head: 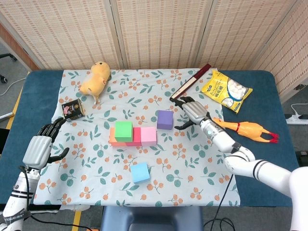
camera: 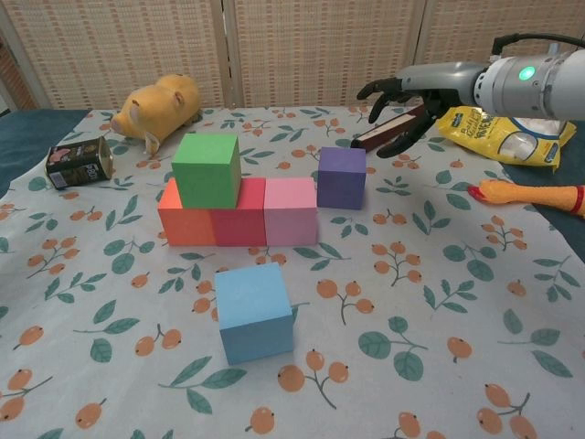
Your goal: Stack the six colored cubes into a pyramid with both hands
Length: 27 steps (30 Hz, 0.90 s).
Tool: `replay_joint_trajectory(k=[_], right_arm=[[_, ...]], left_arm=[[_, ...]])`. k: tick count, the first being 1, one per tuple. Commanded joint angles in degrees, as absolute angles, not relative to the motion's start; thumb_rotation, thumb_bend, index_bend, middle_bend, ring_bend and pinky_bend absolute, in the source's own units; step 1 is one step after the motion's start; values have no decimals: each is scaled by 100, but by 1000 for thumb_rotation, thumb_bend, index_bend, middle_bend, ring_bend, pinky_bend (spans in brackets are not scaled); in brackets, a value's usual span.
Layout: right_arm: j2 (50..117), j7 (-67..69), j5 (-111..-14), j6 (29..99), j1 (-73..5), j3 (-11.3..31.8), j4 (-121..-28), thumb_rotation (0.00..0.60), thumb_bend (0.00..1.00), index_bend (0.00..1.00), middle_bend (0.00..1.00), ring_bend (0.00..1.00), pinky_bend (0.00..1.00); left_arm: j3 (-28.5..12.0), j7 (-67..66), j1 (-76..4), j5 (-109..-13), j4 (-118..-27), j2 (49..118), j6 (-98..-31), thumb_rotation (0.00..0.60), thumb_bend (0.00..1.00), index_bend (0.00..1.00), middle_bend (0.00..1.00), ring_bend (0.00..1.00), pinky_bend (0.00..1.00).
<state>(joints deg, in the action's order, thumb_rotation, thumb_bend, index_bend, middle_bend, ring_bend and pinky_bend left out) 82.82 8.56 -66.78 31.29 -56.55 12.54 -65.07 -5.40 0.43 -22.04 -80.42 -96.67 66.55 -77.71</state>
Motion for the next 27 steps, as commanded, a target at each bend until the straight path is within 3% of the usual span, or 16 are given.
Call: replay_joint_trajectory(k=[1, 9, 14, 20, 27], right_arm=[[8693, 578, -6458, 2920, -5901, 1253, -6021, 462, 33, 6, 168, 0, 0], [9466, 304, -6481, 2818, -6146, 1173, -5062, 537, 32, 57, 168, 0, 0], [9620, 293, -6520, 2867, -6163, 1178, -4904, 562, 32, 121, 168, 0, 0], [9905, 294, -6410, 2842, -6195, 1269, -4635, 564, 33, 237, 167, 0, 0], [10091, 252, -6307, 2795, -6231, 1361, -4452, 562, 33, 226, 174, 0, 0]], left_arm=[[-547, 61, -2186, -8072, -9666, 6650, -7772, 600, 312, 0, 41, 143, 152], [-584, 115, -2169, -8066, -9636, 6652, -7674, 600, 312, 0, 30, 144, 150], [-600, 144, -2163, -8069, -9627, 6654, -7661, 600, 312, 0, 29, 143, 149], [-608, 214, -2148, -8124, -9550, 6677, -7635, 600, 312, 0, 26, 143, 147], [-619, 328, -2143, -8170, -9430, 6729, -7590, 600, 312, 0, 25, 143, 145]])
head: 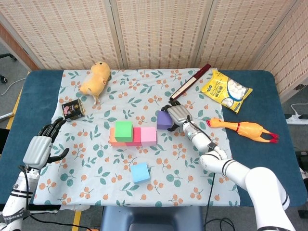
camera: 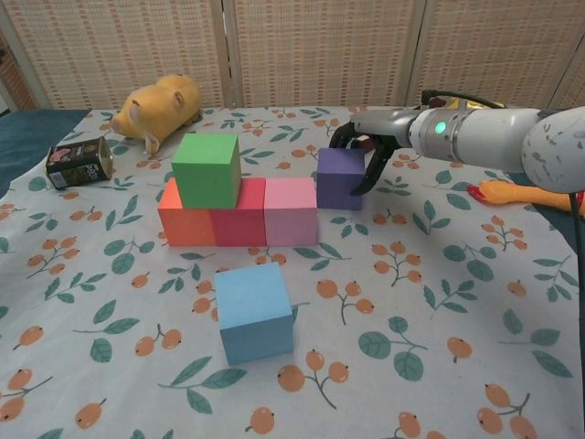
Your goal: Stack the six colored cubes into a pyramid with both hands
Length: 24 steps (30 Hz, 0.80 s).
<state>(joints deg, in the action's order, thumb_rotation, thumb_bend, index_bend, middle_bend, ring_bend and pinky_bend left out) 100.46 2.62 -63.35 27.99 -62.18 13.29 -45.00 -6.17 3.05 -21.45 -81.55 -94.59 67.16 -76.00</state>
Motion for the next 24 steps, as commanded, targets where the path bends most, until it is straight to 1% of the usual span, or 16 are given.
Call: replay_joint_trajectory(k=[1, 6, 8, 10, 13, 17, 21, 24], right_arm=[[10113, 256, -6297, 2796, -6237, 1378, -4429, 562, 33, 224, 178, 0, 0], [10227, 270, -6264, 2772, -6269, 1445, -4275, 563, 40, 232, 222, 0, 0], [10274, 265, -6258, 2774, -6275, 1460, -4189, 585, 75, 261, 262, 1, 0], [10289, 301, -6265, 2790, -6263, 1484, -4139, 600, 102, 290, 278, 8, 0], [10143, 402, -6381, 2970, -6176, 1510, -4295, 600, 120, 328, 288, 30, 0], [9494, 617, -6647, 3365, -5912, 1536, -5167, 600, 123, 334, 292, 35, 0], [8513, 552, -6796, 3762, -5597, 1573, -6526, 600, 122, 333, 292, 35, 0], [7904, 376, -6713, 3863, -5466, 1626, -7439, 600, 122, 333, 292, 35, 0]], left_arm=[[-620, 340, -2144, -8173, -9412, 6735, -7581, 600, 313, 0, 25, 143, 145], [-627, 420, -2142, -8186, -9316, 6770, -7546, 600, 311, 0, 25, 143, 145], [-627, 448, -2139, -8190, -9289, 6778, -7534, 600, 311, 0, 25, 143, 145], [-628, 473, -2134, -8199, -9264, 6785, -7530, 600, 312, 0, 25, 143, 145], [-618, 494, -2118, -8241, -9239, 6791, -7552, 600, 312, 0, 26, 143, 145], [-621, 408, -2107, -8251, -9178, 6805, -7565, 600, 313, 0, 27, 143, 145], [-649, 243, -2107, -8260, -9161, 6838, -7610, 600, 309, 0, 29, 143, 145], [-638, 121, -2119, -8283, -9220, 6829, -7588, 600, 309, 0, 30, 143, 145]])
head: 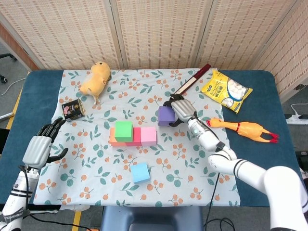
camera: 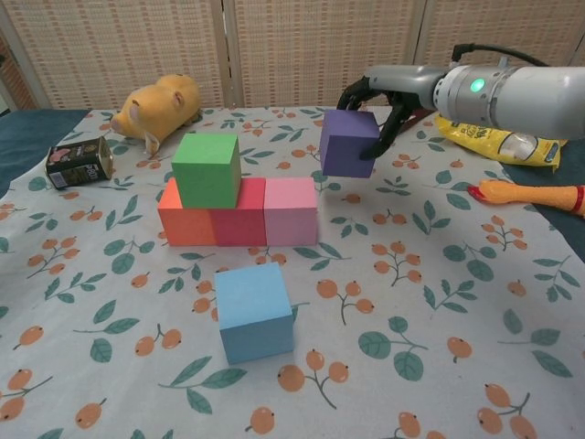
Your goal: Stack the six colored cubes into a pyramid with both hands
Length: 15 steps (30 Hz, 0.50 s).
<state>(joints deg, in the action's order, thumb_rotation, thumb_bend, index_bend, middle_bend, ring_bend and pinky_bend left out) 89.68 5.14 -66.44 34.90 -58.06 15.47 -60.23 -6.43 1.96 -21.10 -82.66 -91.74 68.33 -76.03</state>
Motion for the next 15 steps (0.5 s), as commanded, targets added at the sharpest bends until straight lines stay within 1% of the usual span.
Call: replay_joint_trajectory(k=[1, 3, 6, 10, 15], right_arm=[[7759, 328, -6666, 3854, -5450, 1640, -7681, 600, 122, 333, 292, 35, 0], [7520, 202, -6541, 3813, -5451, 1658, -8131, 600, 122, 332, 292, 35, 0], [7409, 29, -6309, 3693, -5542, 1658, -8475, 600, 122, 332, 292, 35, 0], [7531, -317, -5963, 3573, -5770, 1602, -8569, 600, 122, 331, 292, 35, 0], [7872, -807, -5355, 3556, -6115, 1516, -8431, 600, 122, 328, 292, 35, 0]], left_arm=[[-632, 103, -2127, -8294, -9247, 6819, -7569, 600, 309, 0, 30, 143, 145], [-633, 70, -2136, -8317, -9297, 6809, -7565, 600, 310, 0, 30, 143, 145], [-637, 47, -2136, -8348, -9362, 6795, -7580, 600, 308, 0, 31, 143, 145], [-610, 5, -2130, -8407, -9423, 6767, -7584, 600, 307, 0, 32, 143, 145], [-575, 19, -2120, -8479, -9466, 6757, -7586, 600, 307, 0, 32, 143, 145]])
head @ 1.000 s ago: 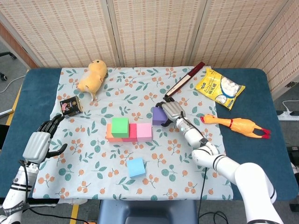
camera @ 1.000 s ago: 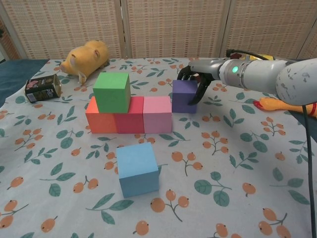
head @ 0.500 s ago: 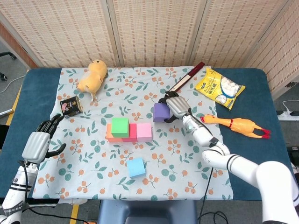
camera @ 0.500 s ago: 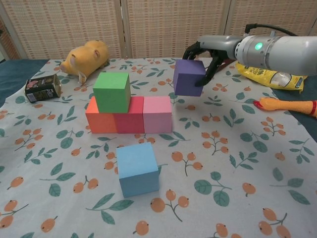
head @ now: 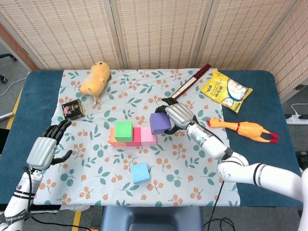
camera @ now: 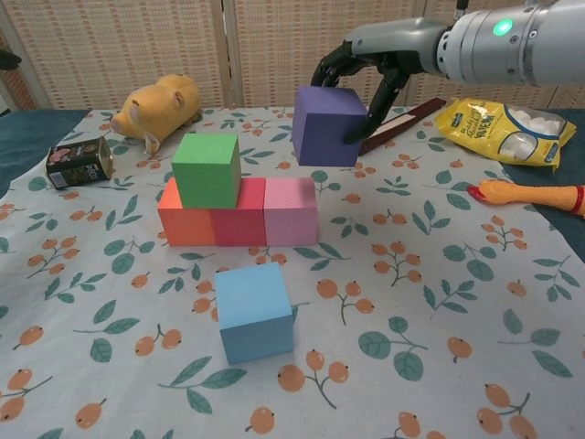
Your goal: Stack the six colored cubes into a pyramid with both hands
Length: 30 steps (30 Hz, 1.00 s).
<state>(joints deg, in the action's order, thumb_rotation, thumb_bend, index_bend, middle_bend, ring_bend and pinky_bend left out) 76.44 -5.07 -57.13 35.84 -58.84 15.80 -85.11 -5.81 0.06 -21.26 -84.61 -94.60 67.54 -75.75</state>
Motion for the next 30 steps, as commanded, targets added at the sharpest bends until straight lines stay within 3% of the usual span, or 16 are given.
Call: replay_joint_trajectory(k=[1, 12, 30], right_arm=[[7935, -883, -5247, 3562, -6174, 1501, -8403, 600, 122, 327, 292, 35, 0], [8457, -1512, -4270, 3720, -6708, 1372, -8156, 600, 122, 321, 292, 35, 0], [8604, -2179, -3385, 4128, -7115, 1167, -8333, 600, 122, 305, 292, 35, 0]], left_arm=[[-571, 30, -2118, -8489, -9465, 6759, -7589, 600, 307, 0, 32, 143, 145], [-522, 151, -2124, -8571, -9416, 6795, -7544, 600, 306, 0, 31, 143, 145], [-482, 368, -2117, -8685, -9267, 6847, -7562, 600, 307, 0, 31, 143, 145]])
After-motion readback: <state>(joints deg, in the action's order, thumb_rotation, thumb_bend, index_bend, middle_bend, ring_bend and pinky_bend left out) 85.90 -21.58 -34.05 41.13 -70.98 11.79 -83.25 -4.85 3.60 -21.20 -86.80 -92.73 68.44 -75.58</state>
